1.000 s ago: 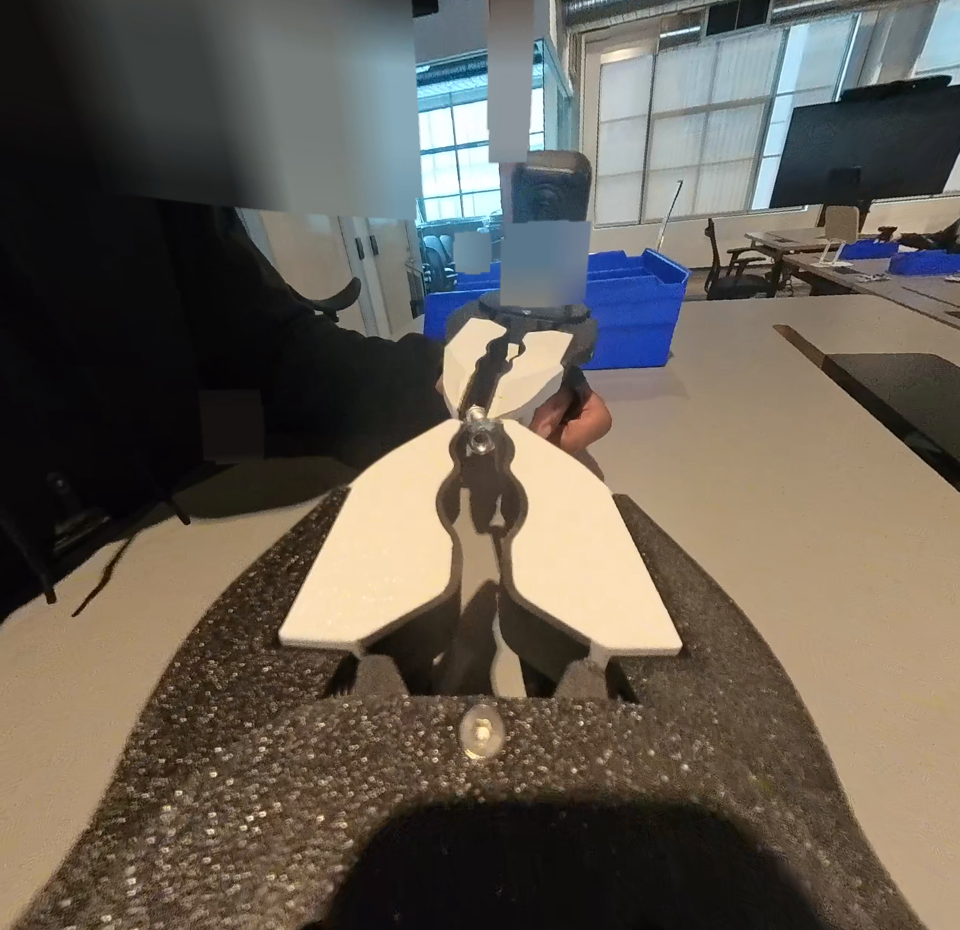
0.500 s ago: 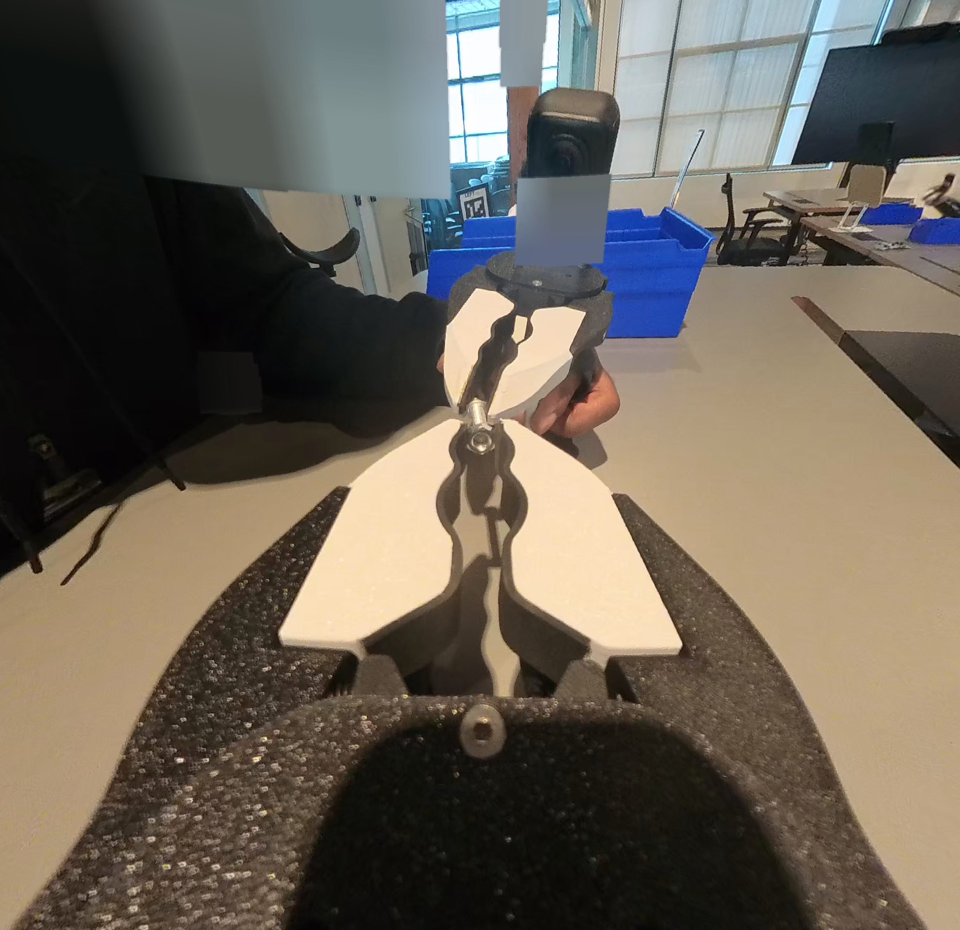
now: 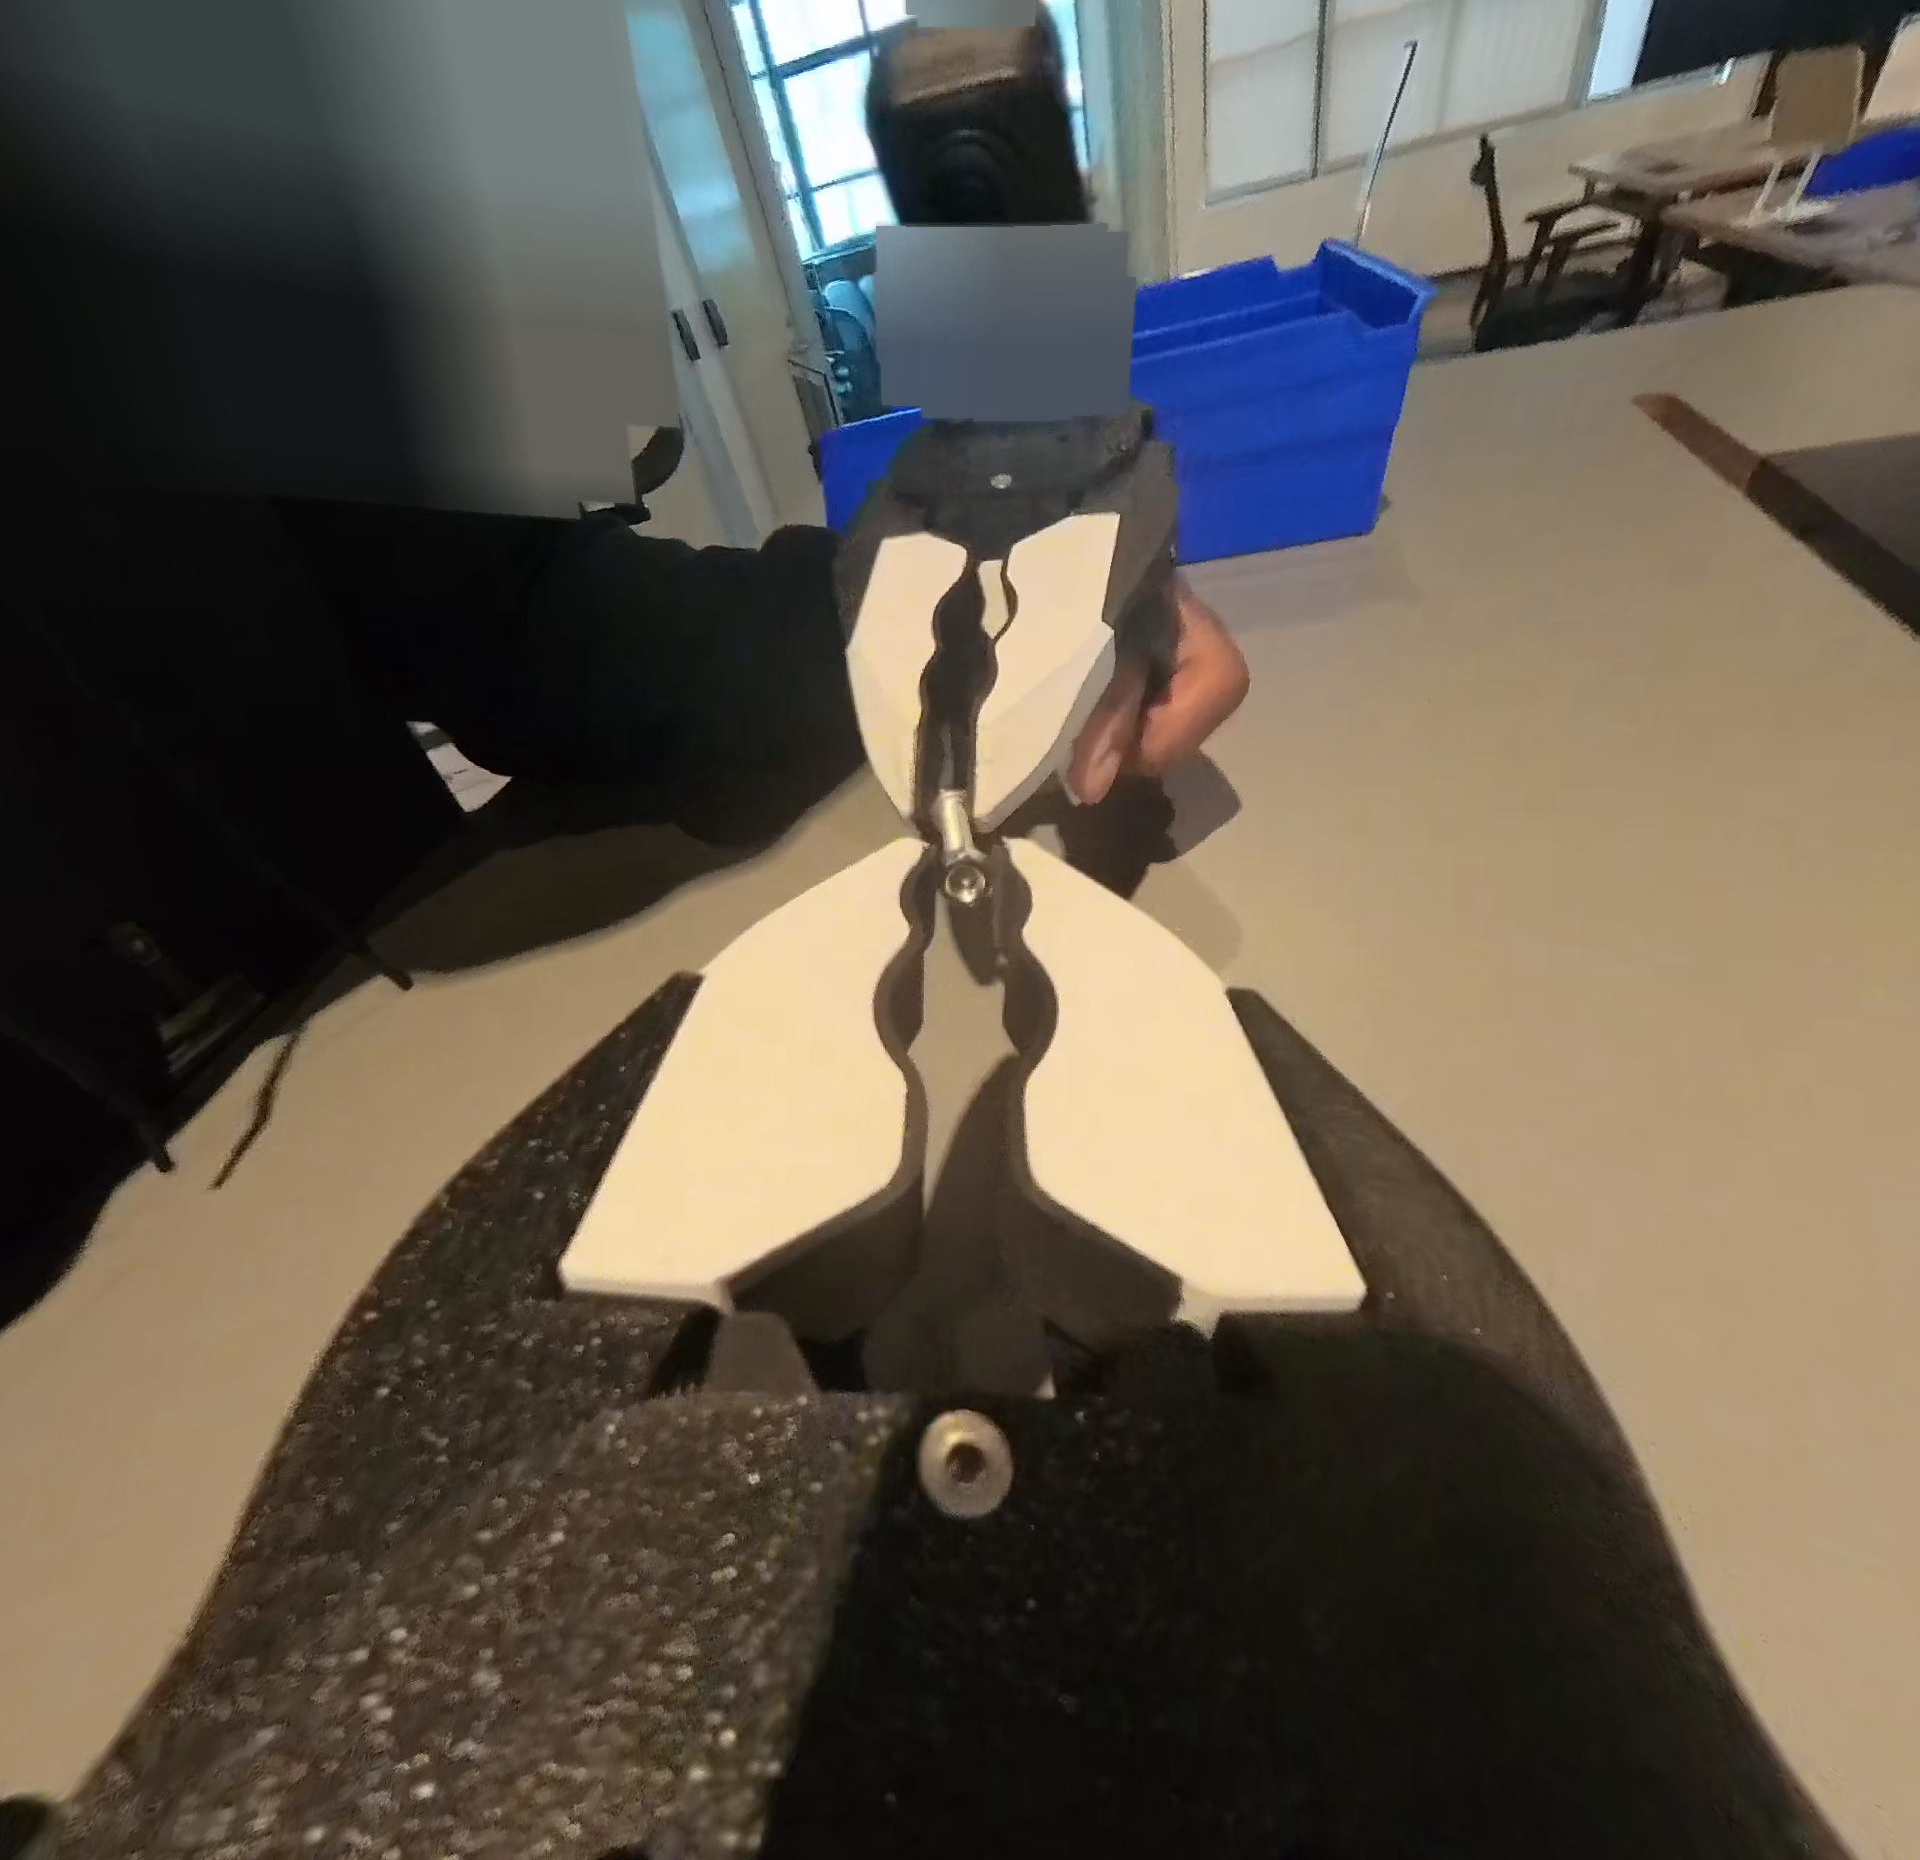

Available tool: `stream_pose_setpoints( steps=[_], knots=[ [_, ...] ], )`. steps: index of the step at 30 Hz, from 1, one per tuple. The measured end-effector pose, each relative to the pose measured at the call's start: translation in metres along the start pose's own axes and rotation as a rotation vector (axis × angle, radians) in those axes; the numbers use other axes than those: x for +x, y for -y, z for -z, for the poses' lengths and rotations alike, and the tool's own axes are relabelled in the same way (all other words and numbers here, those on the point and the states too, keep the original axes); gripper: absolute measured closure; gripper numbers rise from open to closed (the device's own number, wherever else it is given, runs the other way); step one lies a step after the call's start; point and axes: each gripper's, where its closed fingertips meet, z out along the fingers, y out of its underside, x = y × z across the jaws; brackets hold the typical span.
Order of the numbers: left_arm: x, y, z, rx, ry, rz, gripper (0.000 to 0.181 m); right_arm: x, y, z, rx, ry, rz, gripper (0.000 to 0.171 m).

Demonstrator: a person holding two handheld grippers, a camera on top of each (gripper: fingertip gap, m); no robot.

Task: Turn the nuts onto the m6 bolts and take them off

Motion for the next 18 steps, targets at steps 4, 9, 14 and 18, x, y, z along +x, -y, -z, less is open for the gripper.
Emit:
stream_pose_setpoints(
  steps=[4, 9, 14, 18],
  knots=[
    [-0.006, -0.004, -0.001, -0.035, 0.058, -0.076, 0.172, 0.006, -0.008, 0.001, -0.044, 0.011, -0.143, 0.161],
    [-0.009, -0.007, -0.003, -0.065, 0.114, -0.166, 0.172, 0.011, -0.009, 0.002, -0.04, 0.022, -0.282, 0.161],
    [-0.014, 0.0, -0.002, -0.045, 0.179, -0.254, 0.172, 0.016, -0.007, 0.004, 0.012, 0.045, -0.436, 0.161],
    [-0.018, 0.001, -0.003, -0.05, 0.221, -0.303, 0.172, 0.018, -0.003, 0.006, 0.051, 0.063, -0.499, 0.161]
  ],
)
